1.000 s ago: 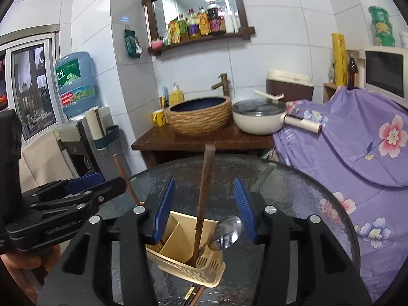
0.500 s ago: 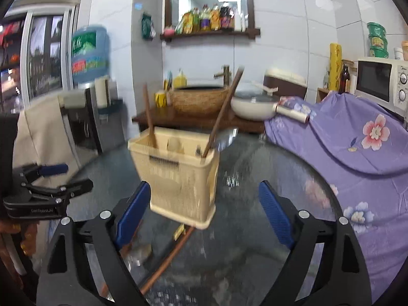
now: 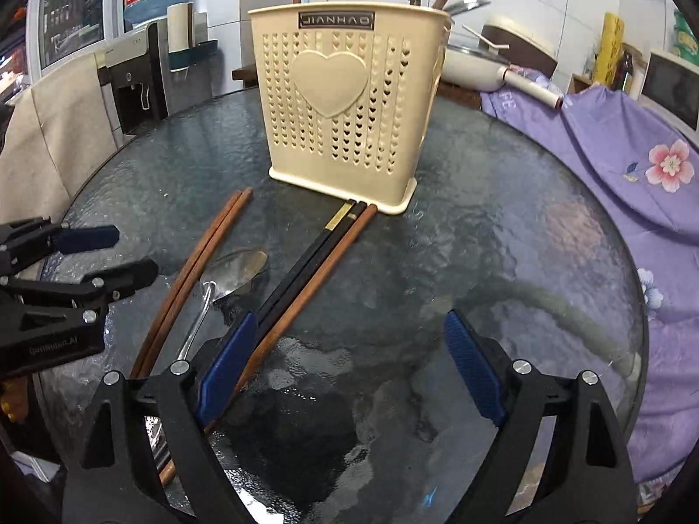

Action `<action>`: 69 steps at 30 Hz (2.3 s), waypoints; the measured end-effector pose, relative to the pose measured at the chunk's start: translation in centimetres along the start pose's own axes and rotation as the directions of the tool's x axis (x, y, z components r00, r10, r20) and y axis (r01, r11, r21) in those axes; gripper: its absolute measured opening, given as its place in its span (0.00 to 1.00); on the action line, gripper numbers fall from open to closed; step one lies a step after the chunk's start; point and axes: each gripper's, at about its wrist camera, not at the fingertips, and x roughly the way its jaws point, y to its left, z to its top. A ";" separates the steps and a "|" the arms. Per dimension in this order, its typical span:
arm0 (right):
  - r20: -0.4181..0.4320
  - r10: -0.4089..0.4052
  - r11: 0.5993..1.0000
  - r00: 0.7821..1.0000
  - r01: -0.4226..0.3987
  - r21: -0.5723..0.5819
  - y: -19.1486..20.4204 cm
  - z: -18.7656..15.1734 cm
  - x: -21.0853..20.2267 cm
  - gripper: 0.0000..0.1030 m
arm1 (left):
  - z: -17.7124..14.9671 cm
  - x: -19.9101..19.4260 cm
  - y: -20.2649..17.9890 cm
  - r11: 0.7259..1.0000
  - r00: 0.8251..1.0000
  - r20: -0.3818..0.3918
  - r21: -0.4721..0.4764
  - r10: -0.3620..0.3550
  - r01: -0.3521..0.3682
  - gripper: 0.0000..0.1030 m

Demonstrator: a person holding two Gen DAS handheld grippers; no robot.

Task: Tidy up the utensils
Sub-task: 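Move both tools back down to the remaining chopsticks on the table, then close the left tool on a brown chopstick while the right tool closes on another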

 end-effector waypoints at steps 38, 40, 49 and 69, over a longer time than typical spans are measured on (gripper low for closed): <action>-0.075 -0.026 0.974 0.997 0.042 0.221 -2.3 3.6 3.8 0.53 | 3.1 2.2 3.0 0.978 0.996 -0.035 -0.190 0.086 -0.091 0.55; -0.088 -0.028 0.974 0.996 0.047 0.223 -2.1 3.9 4.3 0.47 | 3.2 2.6 2.8 0.975 0.995 -0.040 -0.196 0.096 -0.102 0.52; -0.100 -0.041 0.977 0.994 0.061 0.204 -0.8 4.6 5.5 0.34 | 3.5 3.7 2.4 0.969 0.994 -0.059 -0.223 0.091 -0.102 0.35; -0.091 -0.051 0.975 0.995 0.069 0.209 -1.7 6.6 7.2 0.10 | 5.4 5.3 0.5 0.985 0.996 -0.068 -0.159 0.052 -0.062 0.09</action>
